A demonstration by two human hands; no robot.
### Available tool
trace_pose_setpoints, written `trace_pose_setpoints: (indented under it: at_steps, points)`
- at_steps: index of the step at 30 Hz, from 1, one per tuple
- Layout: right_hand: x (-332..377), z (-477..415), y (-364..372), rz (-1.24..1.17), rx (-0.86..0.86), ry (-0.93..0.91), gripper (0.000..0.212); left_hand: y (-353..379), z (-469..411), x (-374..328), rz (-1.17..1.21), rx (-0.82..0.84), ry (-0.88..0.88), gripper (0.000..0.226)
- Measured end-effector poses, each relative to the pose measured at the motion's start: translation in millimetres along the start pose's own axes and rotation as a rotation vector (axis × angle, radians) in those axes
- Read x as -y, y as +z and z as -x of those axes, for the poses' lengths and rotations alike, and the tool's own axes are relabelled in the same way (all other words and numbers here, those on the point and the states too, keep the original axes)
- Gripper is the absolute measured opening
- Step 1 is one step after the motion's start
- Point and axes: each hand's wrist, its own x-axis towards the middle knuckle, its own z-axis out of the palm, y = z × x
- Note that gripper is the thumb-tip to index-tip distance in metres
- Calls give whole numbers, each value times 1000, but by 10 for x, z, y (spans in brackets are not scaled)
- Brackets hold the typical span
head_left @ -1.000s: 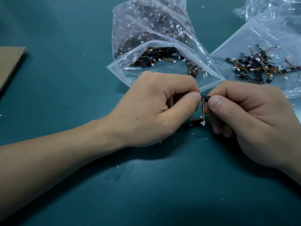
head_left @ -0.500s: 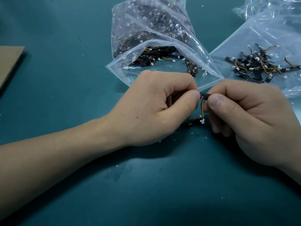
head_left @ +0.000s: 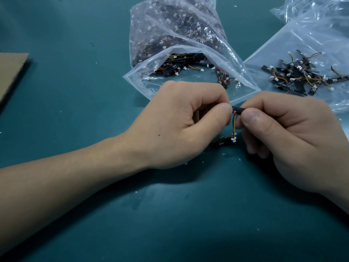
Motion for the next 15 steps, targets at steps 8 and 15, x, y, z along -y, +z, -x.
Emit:
trace_pose_setpoints:
  at_steps: [8, 15]
  points:
    - [-10, 9, 3, -30, -24, 9, 25, -13, -1, 3, 5, -1, 17, 21]
    - [-9, 2, 4, -47, -41, 21, 23, -11, -4, 17, 5, -2, 18, 21]
